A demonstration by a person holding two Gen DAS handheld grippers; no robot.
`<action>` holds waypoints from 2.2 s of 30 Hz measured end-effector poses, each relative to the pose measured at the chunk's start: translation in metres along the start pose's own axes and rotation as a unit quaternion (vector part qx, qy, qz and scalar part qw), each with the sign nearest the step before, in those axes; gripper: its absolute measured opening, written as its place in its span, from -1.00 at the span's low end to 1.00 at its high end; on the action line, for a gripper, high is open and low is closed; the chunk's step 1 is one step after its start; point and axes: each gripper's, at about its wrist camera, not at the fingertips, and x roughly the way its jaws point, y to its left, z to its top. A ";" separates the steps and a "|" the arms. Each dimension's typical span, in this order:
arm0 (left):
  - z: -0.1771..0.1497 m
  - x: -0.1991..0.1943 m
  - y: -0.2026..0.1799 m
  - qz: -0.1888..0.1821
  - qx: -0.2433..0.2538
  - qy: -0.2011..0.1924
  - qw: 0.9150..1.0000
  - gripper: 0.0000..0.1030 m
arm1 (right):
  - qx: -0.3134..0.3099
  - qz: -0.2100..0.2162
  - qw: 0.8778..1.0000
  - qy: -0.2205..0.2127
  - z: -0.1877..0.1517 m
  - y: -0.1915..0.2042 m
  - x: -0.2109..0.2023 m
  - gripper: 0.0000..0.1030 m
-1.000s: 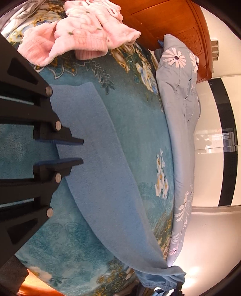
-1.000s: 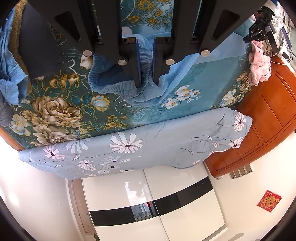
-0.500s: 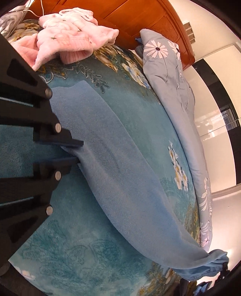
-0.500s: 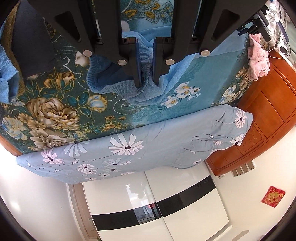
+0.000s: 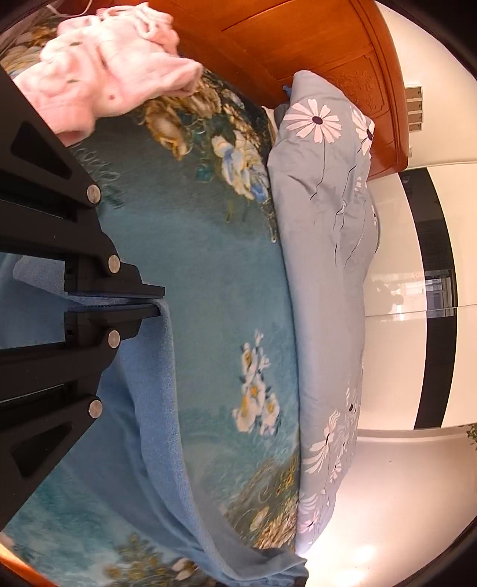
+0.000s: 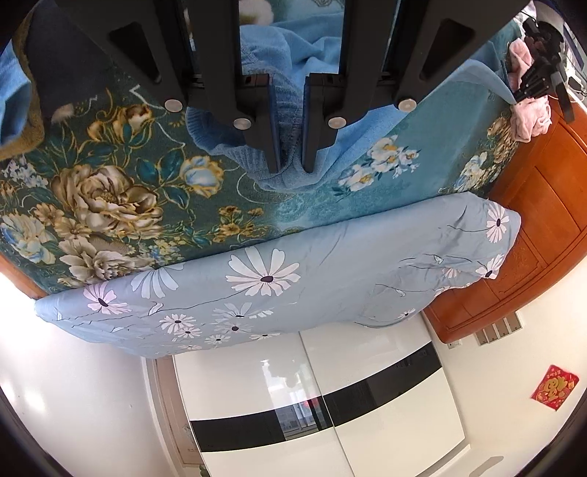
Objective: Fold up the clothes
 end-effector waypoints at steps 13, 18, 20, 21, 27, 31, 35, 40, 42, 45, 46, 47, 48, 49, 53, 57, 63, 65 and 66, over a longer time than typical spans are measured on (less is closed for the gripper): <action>0.062 0.170 0.020 0.050 -0.051 0.126 0.989 -0.87 | 0.088 -0.107 0.984 0.115 0.013 -0.074 0.174 -0.87; 0.058 0.197 0.025 0.019 -0.096 0.161 0.982 -0.69 | 0.066 -0.102 0.986 0.118 0.002 -0.073 0.170 -0.87; 0.058 0.187 0.028 -0.010 -0.119 0.166 0.979 -0.32 | 0.059 -0.091 0.988 0.111 0.002 -0.070 0.156 -0.87; 0.057 0.176 0.031 -0.020 -0.129 0.159 0.979 -0.20 | 0.059 -0.080 0.989 0.107 0.000 -0.069 0.147 -0.87; 0.020 0.079 0.054 -0.039 -0.205 0.098 0.973 0.24 | 0.028 -0.044 0.994 0.093 -0.043 -0.057 0.078 -0.87; -0.049 0.024 0.066 -0.001 -0.253 0.086 0.964 0.26 | 0.035 -0.036 0.994 0.097 -0.089 -0.059 0.044 -0.87; -0.121 0.005 0.064 0.008 -0.294 0.113 0.949 0.27 | 0.061 -0.032 0.992 0.110 -0.122 -0.069 0.030 -0.87; -0.150 0.001 0.049 -0.024 -0.326 0.099 0.940 0.27 | 0.097 -0.054 0.987 0.117 -0.135 -0.086 0.036 -0.86; -0.145 0.004 0.048 -0.060 -0.341 0.089 0.934 0.27 | 0.113 -0.054 0.985 0.118 -0.135 -0.090 0.042 -0.86; -0.140 0.013 0.043 -0.095 -0.357 0.087 0.925 0.26 | 0.145 -0.043 0.982 0.110 -0.133 -0.096 0.058 -0.86; -0.139 0.014 0.042 -0.093 -0.361 0.089 0.924 0.24 | 0.161 -0.037 0.980 0.109 -0.132 -0.099 0.064 -0.86; -0.138 0.015 0.041 -0.092 -0.363 0.087 0.923 0.24 | 0.175 -0.036 0.978 0.108 -0.131 -0.102 0.070 -0.86; -0.138 0.016 0.041 -0.091 -0.366 0.083 0.923 0.22 | 0.187 -0.039 0.976 0.107 -0.130 -0.104 0.075 -0.86; -0.139 0.016 0.043 -0.089 -0.372 0.080 0.920 0.20 | 0.198 -0.038 0.974 0.105 -0.129 -0.107 0.080 -0.86; -0.146 0.018 0.056 -0.085 -0.405 0.072 0.908 -0.77 | 0.229 -0.018 0.969 0.090 -0.126 -0.110 0.089 -0.84; -0.142 0.015 0.063 -0.083 -0.410 0.060 0.906 -0.89 | 0.242 0.009 0.967 0.080 -0.121 -0.102 0.088 -0.95; -0.104 -0.027 0.066 -0.064 -0.344 0.004 0.937 -0.89 | 0.179 0.015 0.984 -0.009 -0.095 -0.077 0.004 -0.97; -0.100 -0.043 0.068 -0.047 -0.318 -0.009 0.947 -0.89 | 0.157 0.015 0.987 -0.038 -0.094 -0.072 -0.032 -1.00; -0.100 -0.048 0.070 -0.032 -0.307 -0.010 0.951 -0.89 | 0.145 0.007 0.988 -0.048 -0.097 -0.070 -0.048 -1.00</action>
